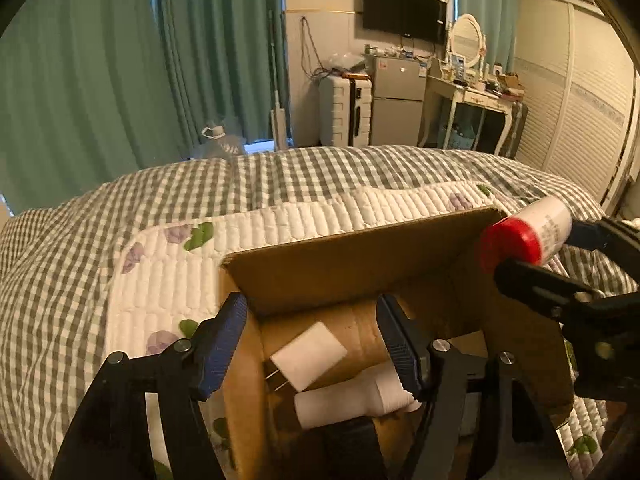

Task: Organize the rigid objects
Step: 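Carry both held items into the cardboard box and open both grippers, then grasp the black remote control with the right gripper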

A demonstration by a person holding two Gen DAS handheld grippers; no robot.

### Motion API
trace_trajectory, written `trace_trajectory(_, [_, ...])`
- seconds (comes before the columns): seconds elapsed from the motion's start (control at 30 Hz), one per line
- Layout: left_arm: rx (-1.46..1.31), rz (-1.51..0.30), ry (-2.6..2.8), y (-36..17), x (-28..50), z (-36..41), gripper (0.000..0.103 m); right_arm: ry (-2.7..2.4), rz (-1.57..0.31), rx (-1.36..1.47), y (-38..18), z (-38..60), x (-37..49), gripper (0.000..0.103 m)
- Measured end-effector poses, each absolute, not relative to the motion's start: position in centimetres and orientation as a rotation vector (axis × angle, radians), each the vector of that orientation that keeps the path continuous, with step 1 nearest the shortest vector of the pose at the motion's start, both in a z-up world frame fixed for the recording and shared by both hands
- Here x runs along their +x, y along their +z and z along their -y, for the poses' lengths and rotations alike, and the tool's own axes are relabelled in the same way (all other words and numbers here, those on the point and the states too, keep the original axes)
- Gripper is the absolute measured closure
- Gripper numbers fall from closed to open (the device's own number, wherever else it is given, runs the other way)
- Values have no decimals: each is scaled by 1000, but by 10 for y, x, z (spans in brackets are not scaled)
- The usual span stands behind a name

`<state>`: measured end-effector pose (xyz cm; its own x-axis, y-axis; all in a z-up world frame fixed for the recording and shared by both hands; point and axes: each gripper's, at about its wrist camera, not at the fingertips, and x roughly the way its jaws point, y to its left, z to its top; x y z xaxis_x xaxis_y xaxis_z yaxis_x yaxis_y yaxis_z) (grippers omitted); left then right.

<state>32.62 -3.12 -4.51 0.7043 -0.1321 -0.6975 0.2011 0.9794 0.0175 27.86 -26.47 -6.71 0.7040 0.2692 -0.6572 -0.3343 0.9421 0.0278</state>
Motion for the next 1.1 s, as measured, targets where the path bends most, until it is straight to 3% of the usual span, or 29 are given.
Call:
trace_trajectory(0.17, [82, -734, -180, -29, 311, 22, 33, 339, -722, -70, -73, 261, 291, 23])
trace_trajectory(0.3, [85, -718, -186, -13, 287, 19, 32, 304, -712, -34, -65, 269, 283, 15])
trace_trajectory(0.4, [84, -700, -170, 0, 264, 15, 16, 298, -715, -47, -53, 277, 264, 15])
trace_trajectory(0.57, [94, -692, -112, 15, 214, 12, 5, 281, -715, -113, -29, 297, 204, 15])
trace_trajectory(1.1, [56, -699, 83, -3, 99, 28, 3, 397, -700, -344, -52, 320, 67, 15])
